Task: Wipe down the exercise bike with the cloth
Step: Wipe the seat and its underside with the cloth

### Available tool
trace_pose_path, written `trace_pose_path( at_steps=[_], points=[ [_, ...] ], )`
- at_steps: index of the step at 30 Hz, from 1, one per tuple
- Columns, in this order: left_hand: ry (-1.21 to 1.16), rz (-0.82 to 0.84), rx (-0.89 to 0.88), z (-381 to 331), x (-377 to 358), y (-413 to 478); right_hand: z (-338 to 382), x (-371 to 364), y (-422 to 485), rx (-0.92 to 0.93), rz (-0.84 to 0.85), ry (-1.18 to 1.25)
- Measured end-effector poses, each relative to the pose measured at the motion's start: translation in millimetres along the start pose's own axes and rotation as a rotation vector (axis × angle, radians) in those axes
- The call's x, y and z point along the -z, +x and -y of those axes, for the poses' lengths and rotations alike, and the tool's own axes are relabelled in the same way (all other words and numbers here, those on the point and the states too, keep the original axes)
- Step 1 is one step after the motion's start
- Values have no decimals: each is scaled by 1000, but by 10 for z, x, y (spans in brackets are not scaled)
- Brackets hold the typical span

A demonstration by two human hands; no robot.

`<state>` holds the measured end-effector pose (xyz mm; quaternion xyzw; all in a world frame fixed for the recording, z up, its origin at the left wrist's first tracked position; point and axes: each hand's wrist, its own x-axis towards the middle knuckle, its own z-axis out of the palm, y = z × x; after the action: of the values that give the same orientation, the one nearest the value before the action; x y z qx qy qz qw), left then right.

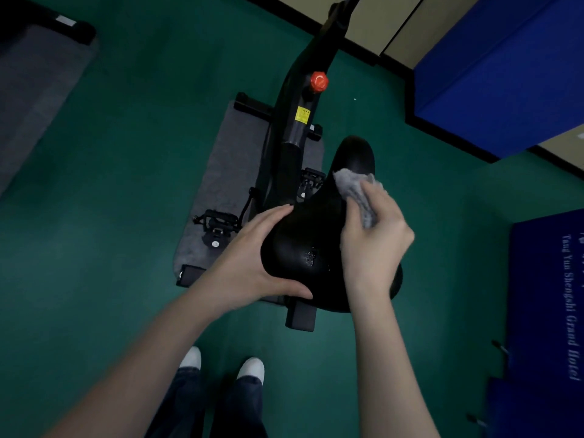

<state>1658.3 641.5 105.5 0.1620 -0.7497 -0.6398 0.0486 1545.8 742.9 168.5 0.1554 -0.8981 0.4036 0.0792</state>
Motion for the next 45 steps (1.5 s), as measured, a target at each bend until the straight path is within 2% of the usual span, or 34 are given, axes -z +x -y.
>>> trace_pose_path(
  at_steps=[5,10,15,20,22,26,32,35,37,39,45],
  points=[
    [10,0,-9,4,-6,-1,-149,254,-165,297,242,-78],
    [-6,-2,2,10,-8,-11,-8,39,28,283,169,-76],
    [-17,-75,24,3,-46,-45,74,-81,130,482,551,-193],
    [-60,-156,73,70,-168,-172,-159,344,-73,548,647,25],
    [-57,-165,96,88,-200,-202,-308,498,-78,509,568,37],
    [-52,-202,117,99,-265,-236,-444,505,-241,290,229,25],
    [-65,-277,68,110,-326,-248,-588,378,-864,320,-75,92],
    [-69,-274,56,111,-321,-247,-698,337,-898,153,-254,138],
    [-62,-276,45,132,-315,-235,-657,254,-895,62,-324,230],
    [-53,-284,27,162,-311,-221,-597,146,-937,46,-382,282],
    [-54,-287,-12,198,-310,-210,-452,-167,-1206,210,-334,179]
  ],
)
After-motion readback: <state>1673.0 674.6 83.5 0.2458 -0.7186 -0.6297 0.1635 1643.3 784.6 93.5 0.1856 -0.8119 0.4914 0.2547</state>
